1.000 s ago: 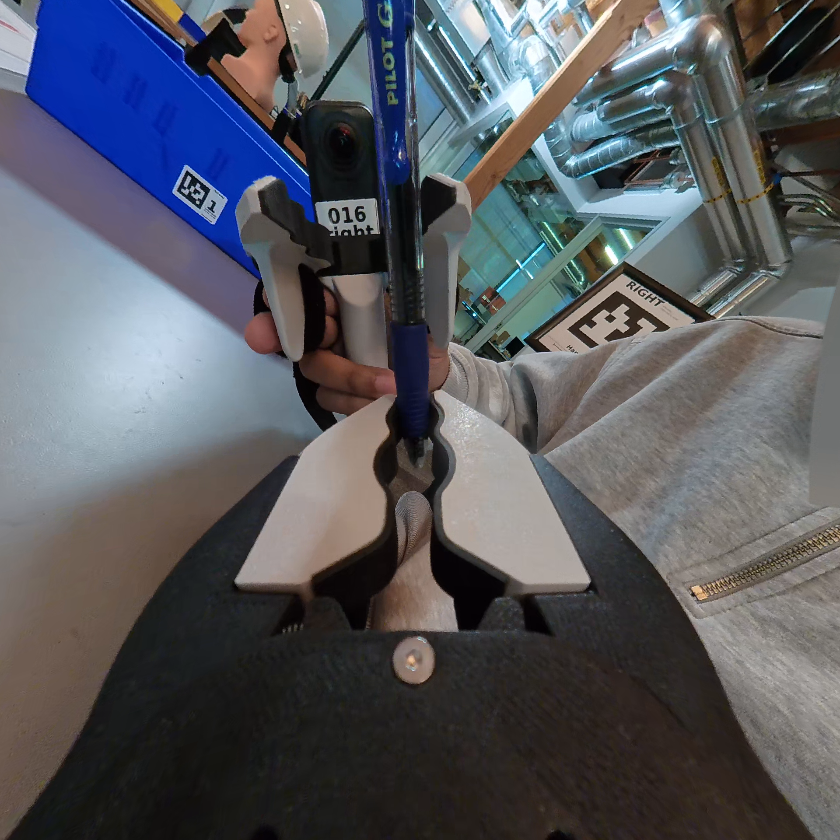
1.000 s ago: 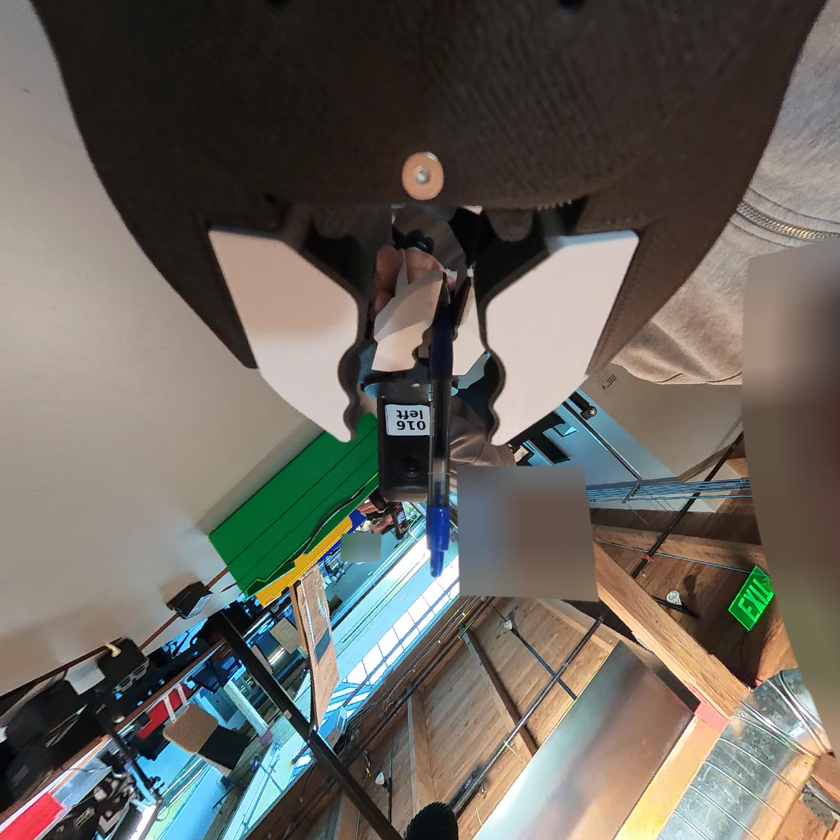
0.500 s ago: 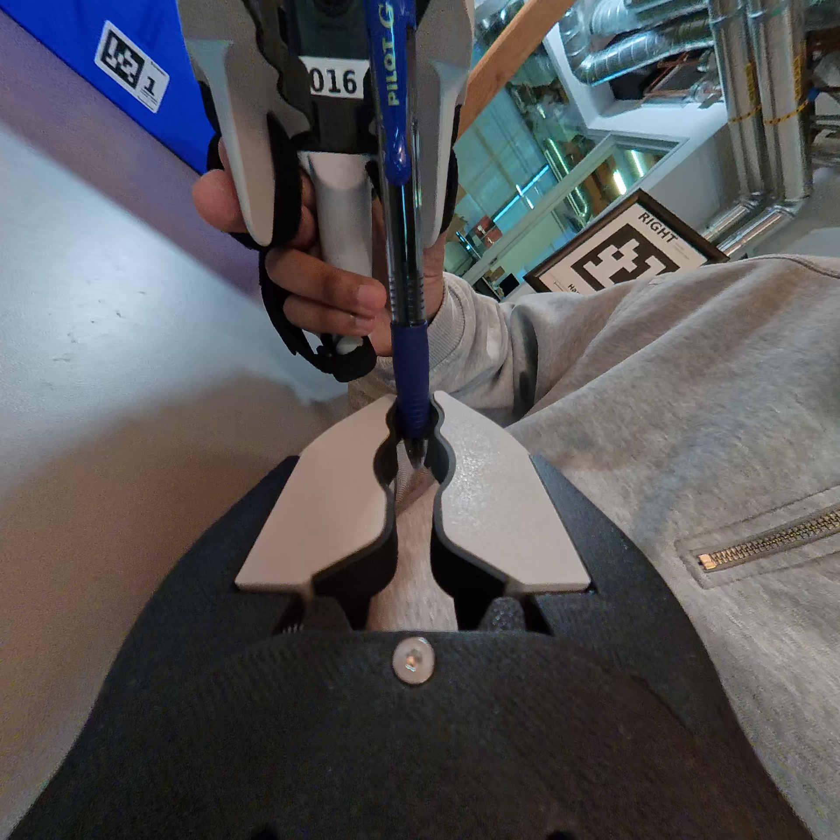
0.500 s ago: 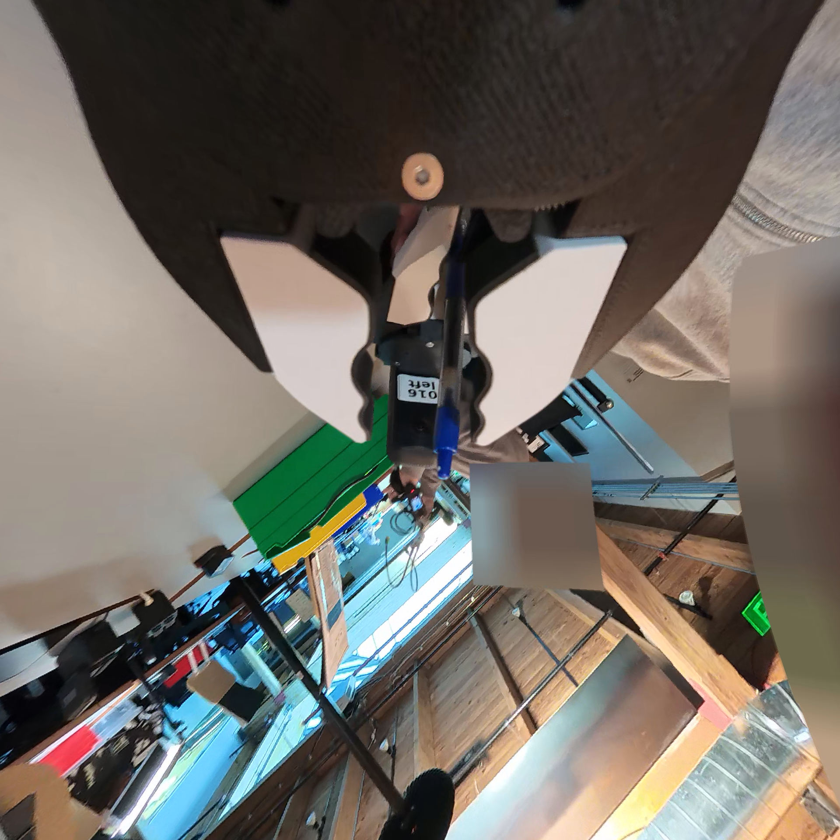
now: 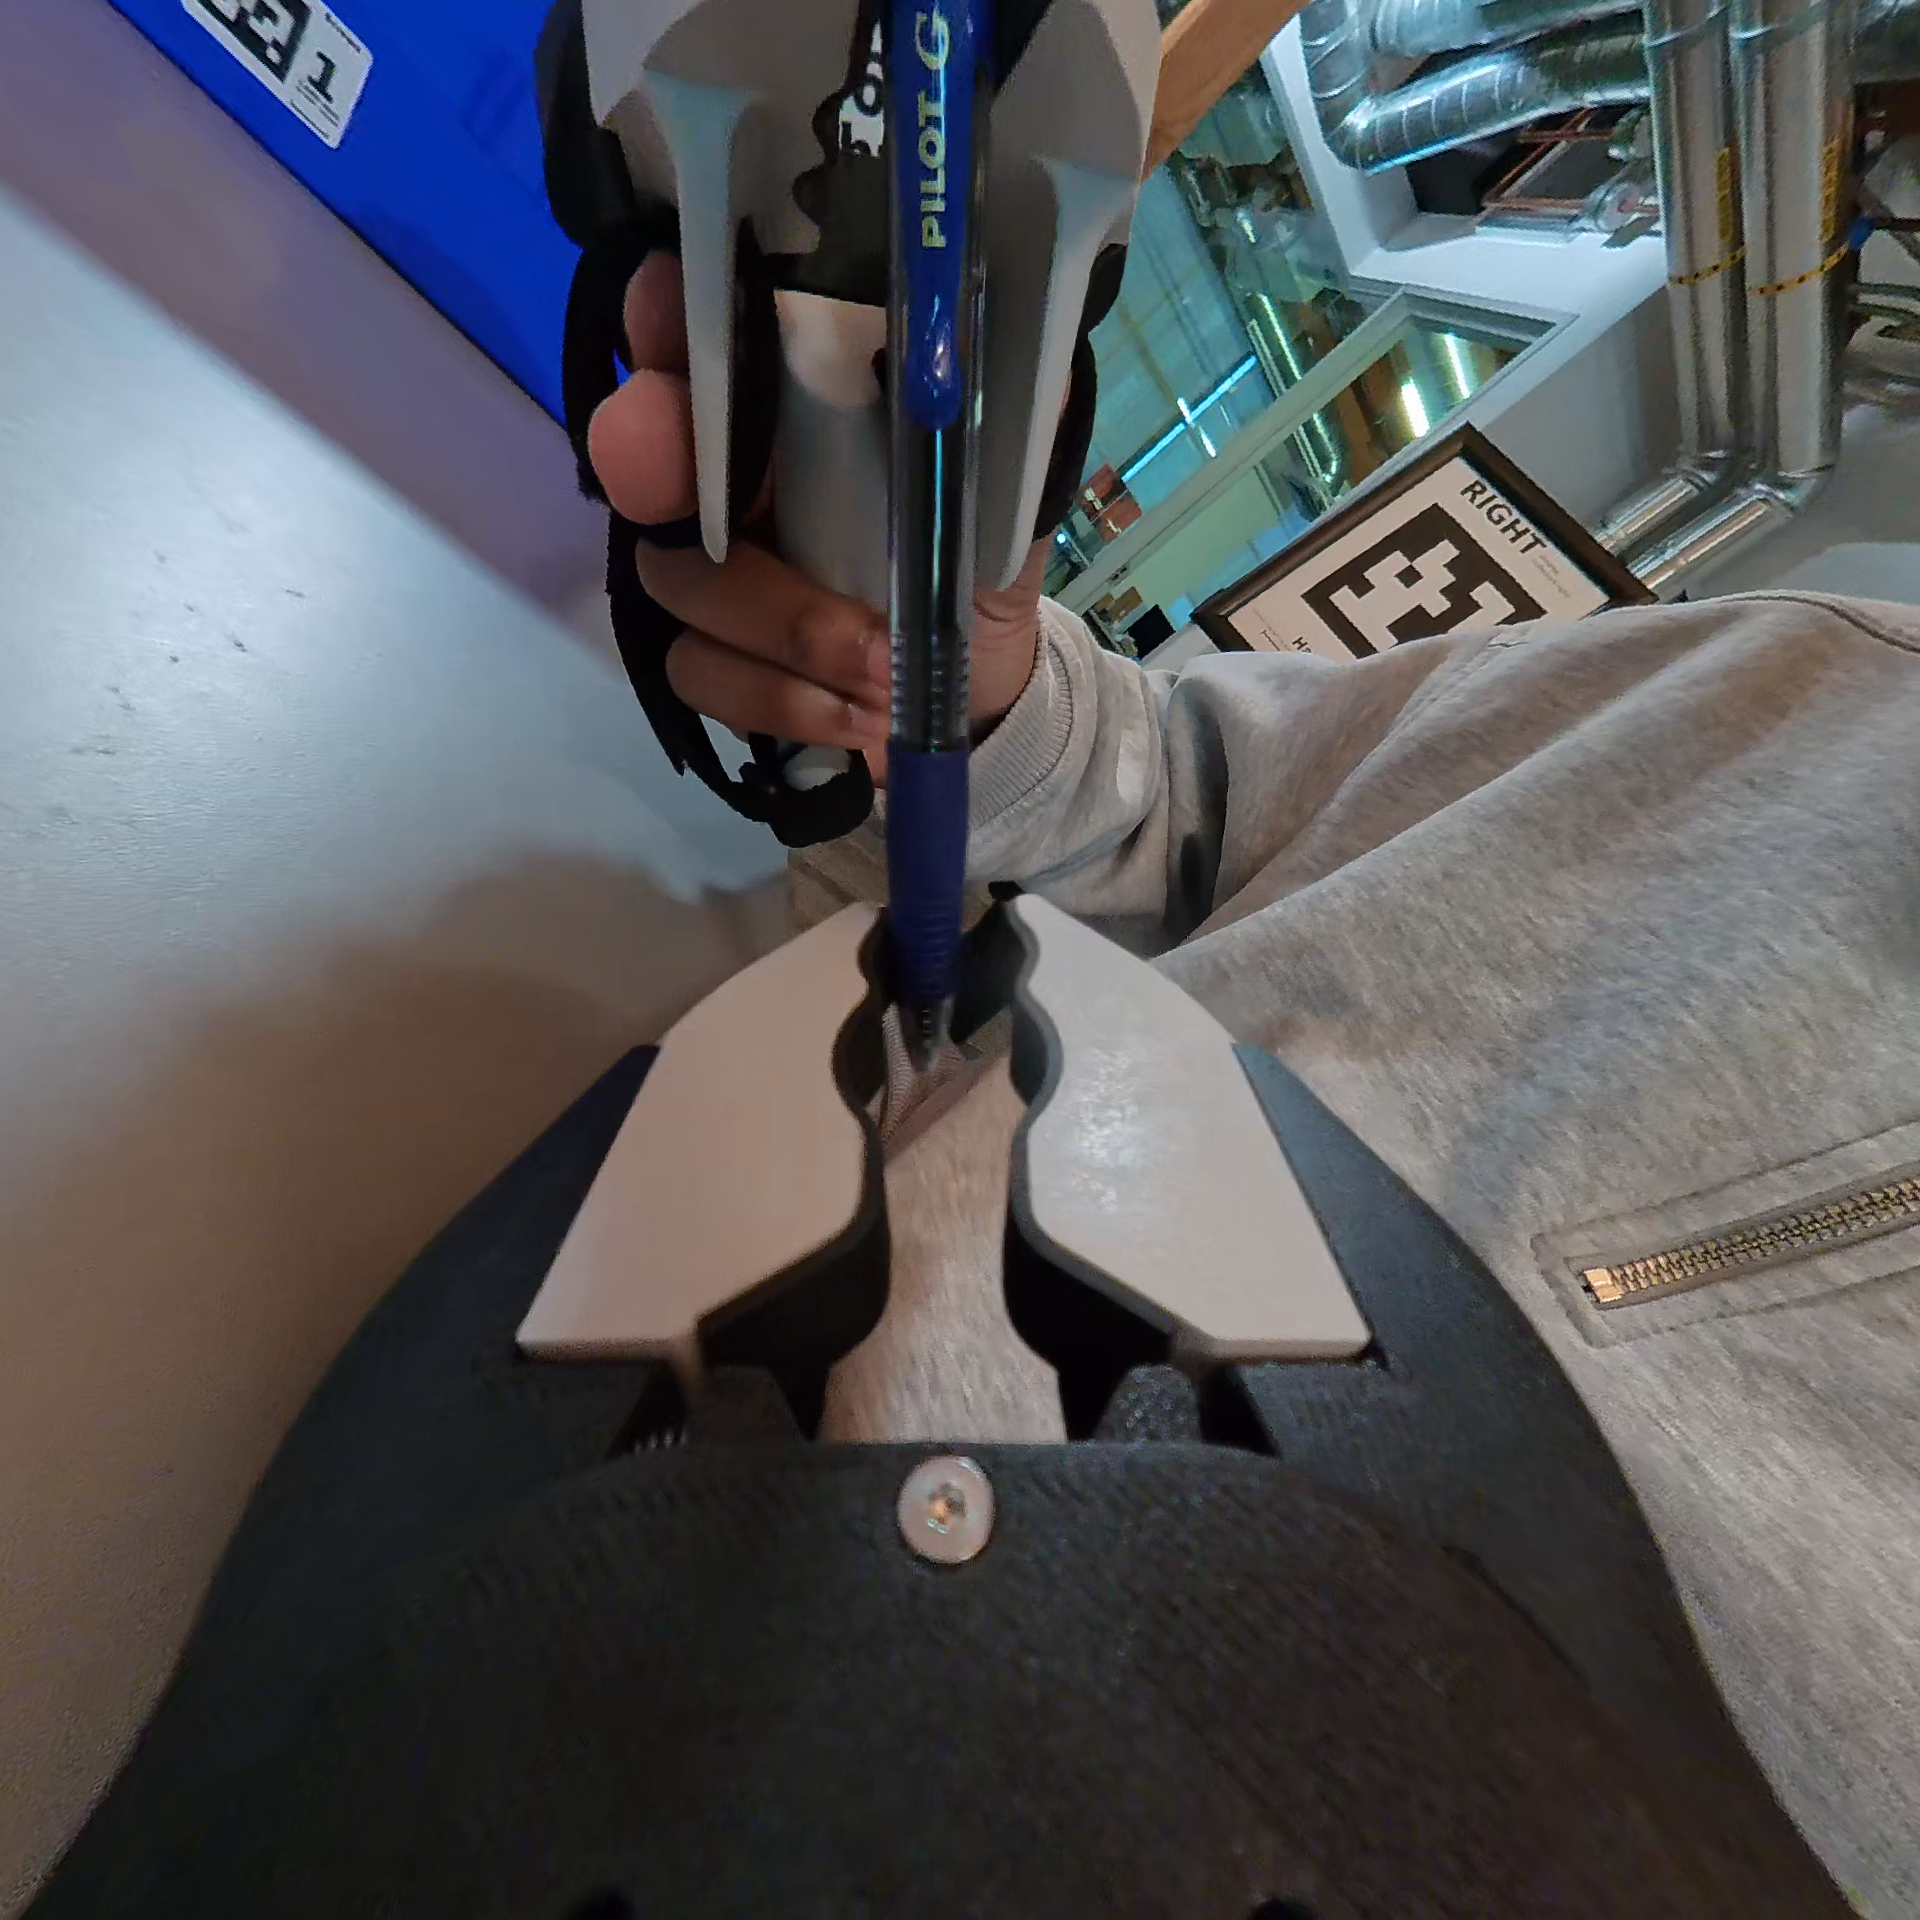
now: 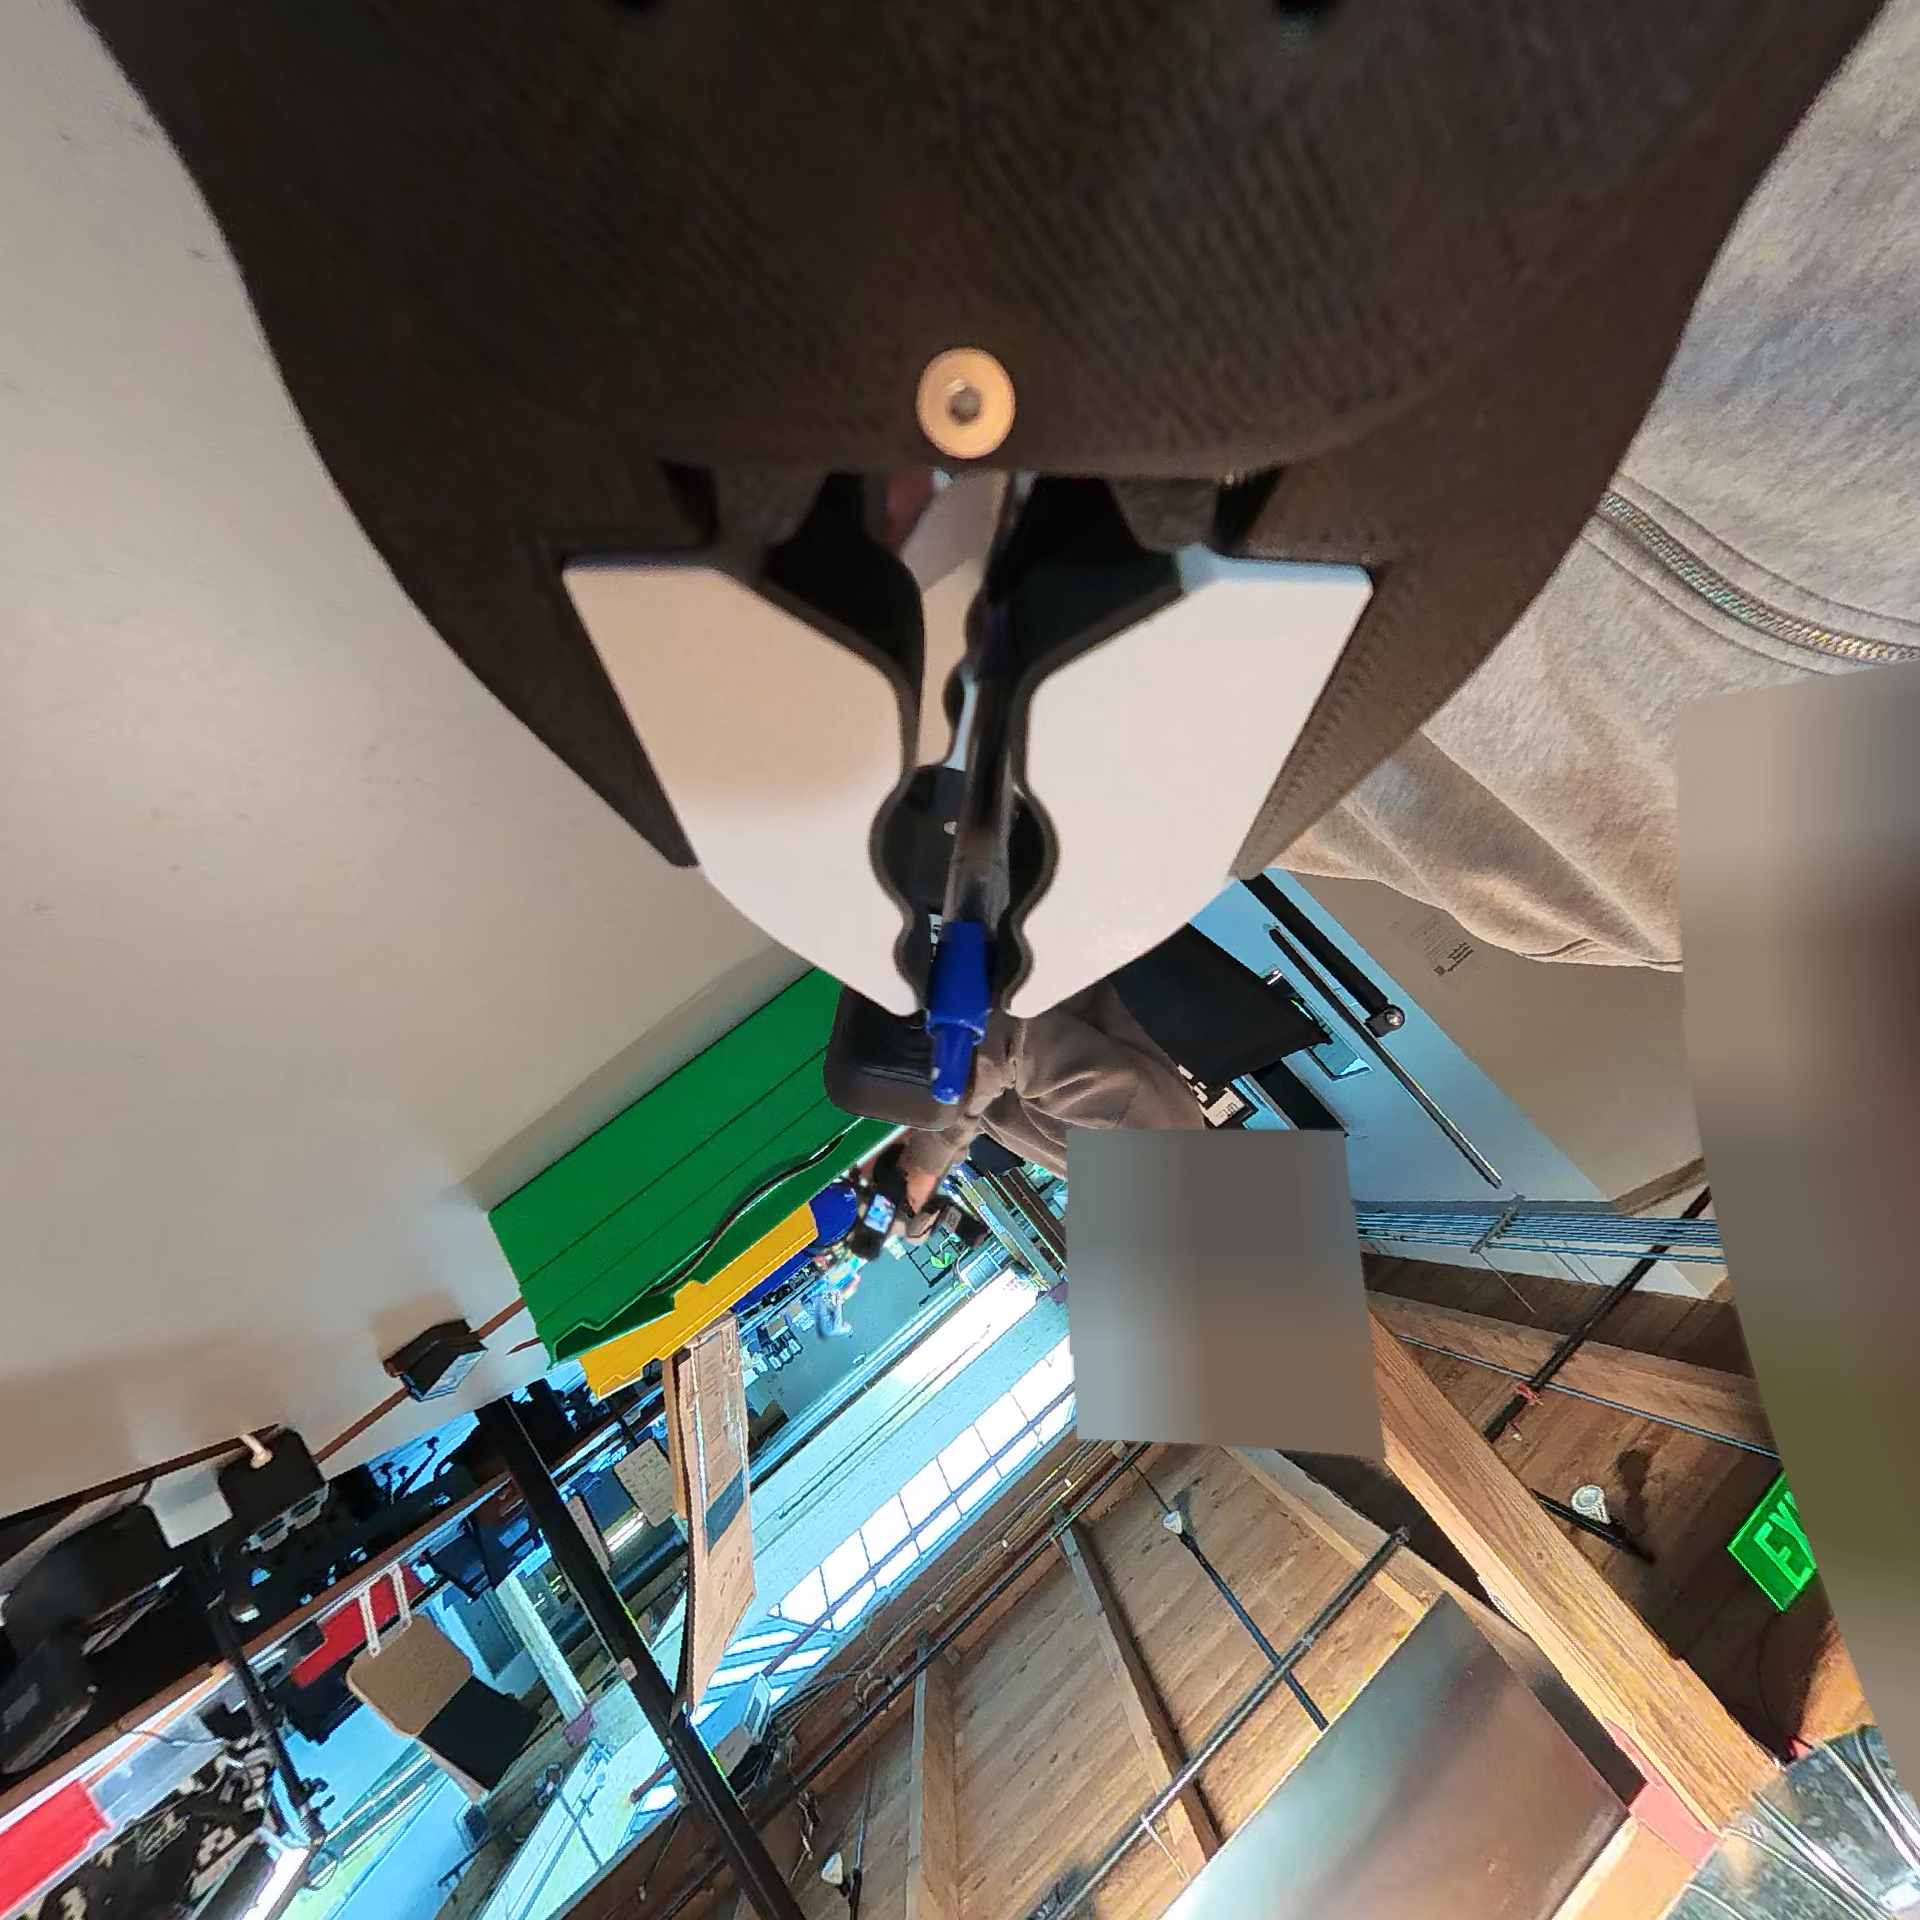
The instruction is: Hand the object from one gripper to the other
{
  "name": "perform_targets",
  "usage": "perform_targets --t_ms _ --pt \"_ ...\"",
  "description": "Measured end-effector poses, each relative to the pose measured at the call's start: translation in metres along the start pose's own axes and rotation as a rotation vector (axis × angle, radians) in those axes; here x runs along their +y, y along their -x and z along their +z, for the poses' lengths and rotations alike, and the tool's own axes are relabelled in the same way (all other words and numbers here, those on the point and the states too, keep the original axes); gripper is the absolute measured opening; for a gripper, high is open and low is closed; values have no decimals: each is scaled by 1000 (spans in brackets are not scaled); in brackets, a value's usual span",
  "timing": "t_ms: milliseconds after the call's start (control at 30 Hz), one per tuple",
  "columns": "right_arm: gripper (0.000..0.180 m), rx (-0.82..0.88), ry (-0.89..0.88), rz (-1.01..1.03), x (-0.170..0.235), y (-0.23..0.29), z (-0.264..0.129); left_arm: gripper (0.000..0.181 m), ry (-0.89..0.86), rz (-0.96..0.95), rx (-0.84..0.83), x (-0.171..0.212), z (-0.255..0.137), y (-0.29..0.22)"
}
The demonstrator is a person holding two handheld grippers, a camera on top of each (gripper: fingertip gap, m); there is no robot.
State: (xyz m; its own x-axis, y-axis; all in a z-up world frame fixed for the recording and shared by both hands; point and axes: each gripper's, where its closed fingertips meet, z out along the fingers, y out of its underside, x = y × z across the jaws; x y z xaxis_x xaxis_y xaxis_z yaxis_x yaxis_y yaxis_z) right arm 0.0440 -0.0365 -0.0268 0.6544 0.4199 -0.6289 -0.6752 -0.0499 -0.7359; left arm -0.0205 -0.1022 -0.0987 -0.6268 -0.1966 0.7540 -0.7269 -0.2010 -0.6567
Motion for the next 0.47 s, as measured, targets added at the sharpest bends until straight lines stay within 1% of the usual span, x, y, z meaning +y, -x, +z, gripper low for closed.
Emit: perform_targets --t_ms 67,200,333,400,433,467 --pt "11 3 3 -6 0 0 0 33 -22 -10 4 -3 0 0" --pt "11 -19 11 10 2 2 2 51 -65 -17 4 -9 -3 0" --pt "11 -69 29 48 7 7 5 56 -133 -39 33 -20 -8 -2" --pt "11 -111 44 80 13 13 9 55 -172 -68 69 -26 -12 -5" --pt "11 -139 51 101 15 16 10 53 -190 -87 95 -28 -13 -7" --pt "11 -173 57 130 17 20 12 46 -201 -108 135 -30 -15 -10"
